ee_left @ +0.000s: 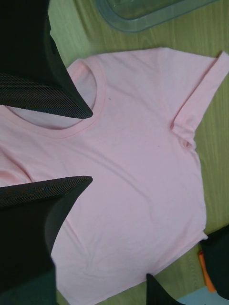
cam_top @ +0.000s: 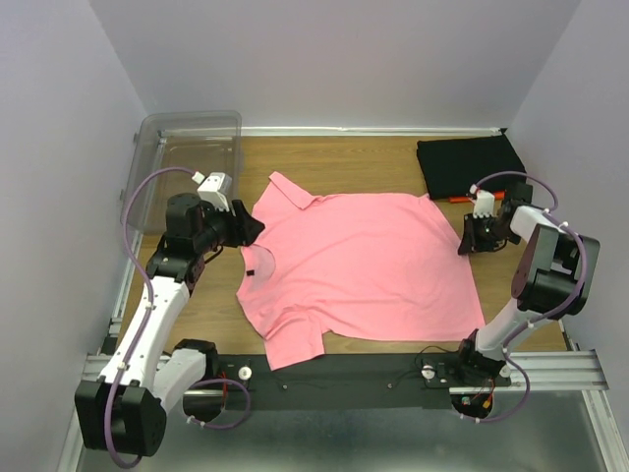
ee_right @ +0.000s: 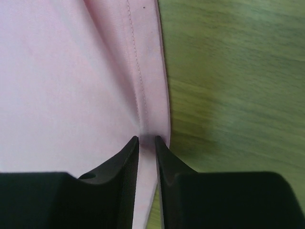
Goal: Fold and stack the t-shirts
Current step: Flatten the tshirt out, then fold the tshirt
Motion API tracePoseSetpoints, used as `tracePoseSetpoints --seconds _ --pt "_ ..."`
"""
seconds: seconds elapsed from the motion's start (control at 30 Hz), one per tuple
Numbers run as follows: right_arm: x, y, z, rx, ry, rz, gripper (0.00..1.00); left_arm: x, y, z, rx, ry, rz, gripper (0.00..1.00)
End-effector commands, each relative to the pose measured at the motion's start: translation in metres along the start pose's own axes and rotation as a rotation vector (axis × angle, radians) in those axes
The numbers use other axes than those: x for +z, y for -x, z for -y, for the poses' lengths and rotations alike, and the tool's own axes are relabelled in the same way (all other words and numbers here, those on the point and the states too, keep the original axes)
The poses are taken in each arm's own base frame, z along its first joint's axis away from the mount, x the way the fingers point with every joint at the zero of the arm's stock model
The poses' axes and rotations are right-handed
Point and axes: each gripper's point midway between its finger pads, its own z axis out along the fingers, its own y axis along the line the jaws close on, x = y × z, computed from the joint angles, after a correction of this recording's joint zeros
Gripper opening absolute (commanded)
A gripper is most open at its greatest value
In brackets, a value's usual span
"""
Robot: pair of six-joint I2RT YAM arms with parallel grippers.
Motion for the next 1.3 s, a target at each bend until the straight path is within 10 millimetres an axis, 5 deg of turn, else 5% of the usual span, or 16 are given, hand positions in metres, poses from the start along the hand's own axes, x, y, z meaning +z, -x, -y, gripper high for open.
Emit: tracePoseSetpoints --seconds 0.0,0.3,0.37,0.47,0.6,0.8,1.0,1.27 --pt "-0.008 -0.058 0.025 -0.038 -0.147 -0.230 0.28 0.009 0.003 0.013 0.010 -0.101 0.004 0.60" --pt "-0.032 -0.089 0.010 -0.128 -0.116 -0.337 0.30 0.017 0.015 0.019 0.057 -0.125 0.018 0.60" --pt "-0.038 -0.084 0.006 -0.152 -0.095 -0.317 0.34 0.017 0.015 0.019 0.061 -0.122 0.026 0.60" --pt "-0.053 -0.042 -0.004 -0.161 -0.067 -0.174 0.52 0.019 0.014 0.015 0.073 -0.107 0.036 0.60" --pt "-0.059 0.026 -0.020 -0.148 0.050 0.031 0.57 0.021 0.014 0.010 0.091 -0.083 0.040 0.60" --pt "-0.023 0.096 -0.021 -0.016 0.276 0.192 0.57 0.016 0.024 0.006 0.123 -0.049 0.085 0.60" --pt "0.013 0.120 0.000 0.043 0.313 0.209 0.57 0.009 0.031 0.008 0.143 -0.037 0.116 0.61" --pt "0.034 0.121 0.018 0.067 0.269 0.206 0.57 0.009 0.030 0.010 0.145 -0.047 0.116 0.61"
